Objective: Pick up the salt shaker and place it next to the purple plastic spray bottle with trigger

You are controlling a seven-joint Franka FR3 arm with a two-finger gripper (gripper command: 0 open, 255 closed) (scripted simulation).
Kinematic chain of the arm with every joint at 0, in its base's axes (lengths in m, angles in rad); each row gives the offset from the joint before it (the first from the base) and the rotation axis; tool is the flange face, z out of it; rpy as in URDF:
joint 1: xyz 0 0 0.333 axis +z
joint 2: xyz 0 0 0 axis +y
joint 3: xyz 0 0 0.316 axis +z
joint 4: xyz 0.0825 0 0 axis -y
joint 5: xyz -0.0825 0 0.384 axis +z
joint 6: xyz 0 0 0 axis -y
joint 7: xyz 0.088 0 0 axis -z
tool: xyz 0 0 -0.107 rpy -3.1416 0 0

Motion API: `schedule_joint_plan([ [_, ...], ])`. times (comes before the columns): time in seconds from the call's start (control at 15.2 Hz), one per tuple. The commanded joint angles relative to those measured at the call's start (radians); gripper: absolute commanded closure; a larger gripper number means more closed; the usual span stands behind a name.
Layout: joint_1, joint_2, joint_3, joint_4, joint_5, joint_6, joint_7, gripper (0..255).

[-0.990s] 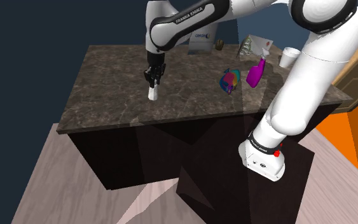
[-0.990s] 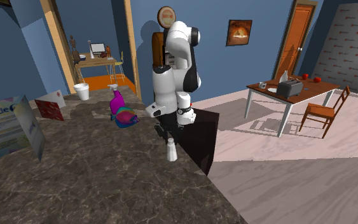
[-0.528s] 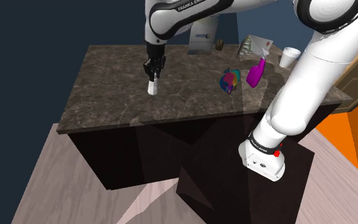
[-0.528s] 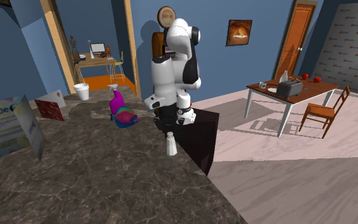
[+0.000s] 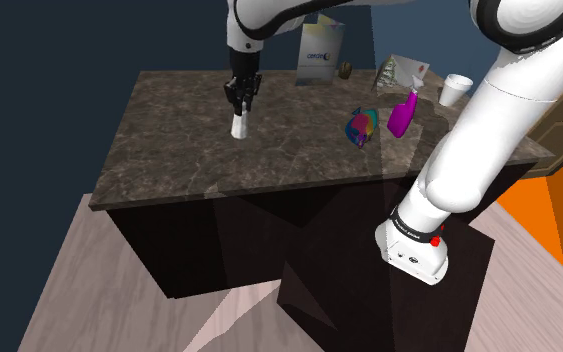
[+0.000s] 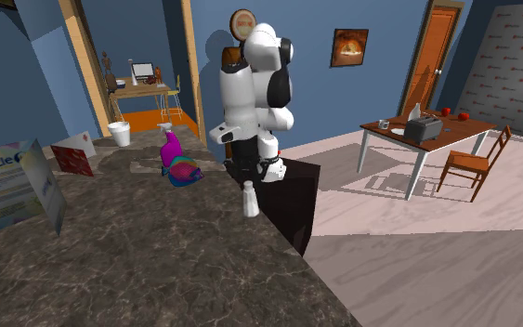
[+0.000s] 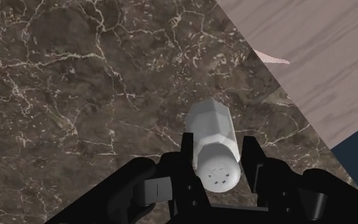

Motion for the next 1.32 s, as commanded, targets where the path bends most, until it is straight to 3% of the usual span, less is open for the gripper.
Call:
schedule_joint_plan([
  [0.0, 0.000, -0.006, 0.000, 0.021, 0.000, -0.027, 0.002, 255],
  [1.25, -0.003, -0.021, -0.002, 0.259, -0.005, -0.279, 0.021, 255],
])
